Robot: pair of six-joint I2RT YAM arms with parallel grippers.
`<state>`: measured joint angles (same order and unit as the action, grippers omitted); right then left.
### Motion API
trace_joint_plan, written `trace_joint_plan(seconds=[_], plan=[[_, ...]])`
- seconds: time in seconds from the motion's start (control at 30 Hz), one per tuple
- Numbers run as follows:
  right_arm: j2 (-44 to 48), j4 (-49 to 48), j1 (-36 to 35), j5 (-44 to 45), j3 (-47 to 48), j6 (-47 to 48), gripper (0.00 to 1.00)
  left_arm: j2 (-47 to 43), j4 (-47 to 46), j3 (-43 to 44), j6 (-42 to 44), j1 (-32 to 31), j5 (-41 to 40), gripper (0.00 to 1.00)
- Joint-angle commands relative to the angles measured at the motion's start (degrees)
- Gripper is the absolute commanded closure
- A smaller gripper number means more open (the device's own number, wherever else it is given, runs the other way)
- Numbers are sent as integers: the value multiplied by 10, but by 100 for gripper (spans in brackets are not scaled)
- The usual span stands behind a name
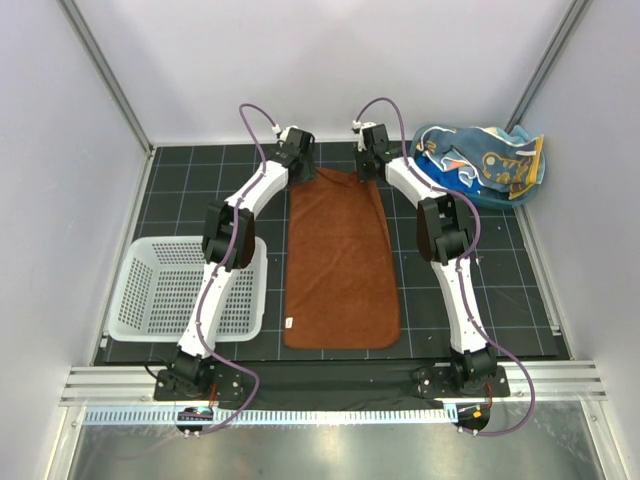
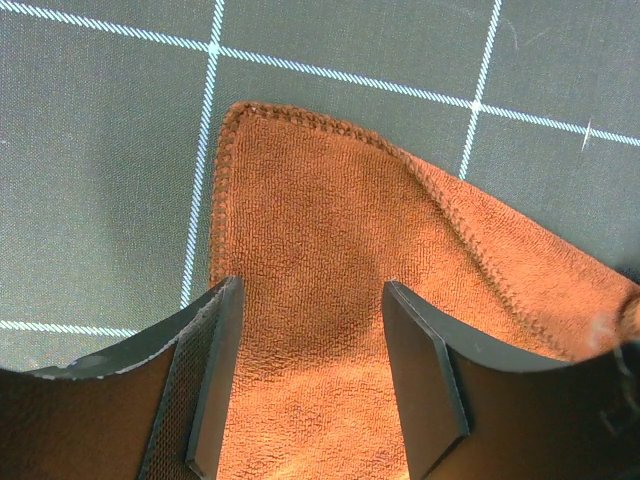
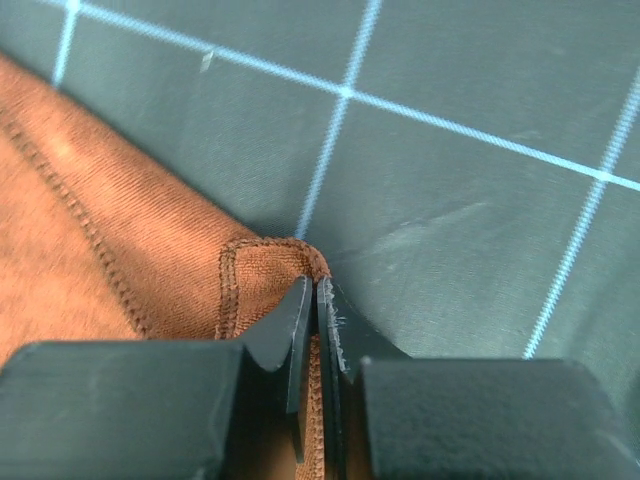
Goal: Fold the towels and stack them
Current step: Flatten out the crumpled towel
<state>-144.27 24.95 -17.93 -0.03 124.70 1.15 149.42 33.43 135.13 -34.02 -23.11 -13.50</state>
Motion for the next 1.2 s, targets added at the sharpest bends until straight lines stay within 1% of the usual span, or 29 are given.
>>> trace_joint_plan(seconds=[0.0,0.17,0.23,0.27,0.3,0.33,0.37,0.4,0.47,0.6,0.7,0.77,0.9,1.03,1.17], plan=[[47,-29,10,78,0,-47,90,9,-15,23,2,4,-1,38],[53,-20,26,120,-9,-107,89,4,-14,18,3,5,0,38],[55,-21,38,117,-17,-134,85,3,-13,19,3,7,2,39],[54,-22,39,115,-17,-140,76,3,-13,19,4,6,2,38],[54,-20,40,113,-20,-144,71,2,-14,19,4,6,3,38],[58,-23,41,113,-24,-144,62,1,-14,19,5,7,3,38],[60,-28,40,114,-26,-144,60,-1,-14,19,6,8,3,38],[66,-31,42,114,-34,-145,55,-2,-14,19,7,8,3,38],[69,-37,41,114,-34,-145,51,-4,-17,19,10,10,6,36],[75,-55,41,115,-35,-145,47,-14,-31,16,18,12,9,35],[78,-71,41,113,-36,-143,46,-34,-70,-6,27,12,17,34],[79,-87,41,108,-39,-147,44,-54,-110,-32,32,12,13,33],[45,-58,41,103,11,-149,43,-57,-139,-31,41,15,1,32],[34,-62,41,111,19,-152,48,-40,-144,-9,46,18,-14,31],[18,-69,41,108,26,-153,49,-24,-155,5,52,20,-36,31]])
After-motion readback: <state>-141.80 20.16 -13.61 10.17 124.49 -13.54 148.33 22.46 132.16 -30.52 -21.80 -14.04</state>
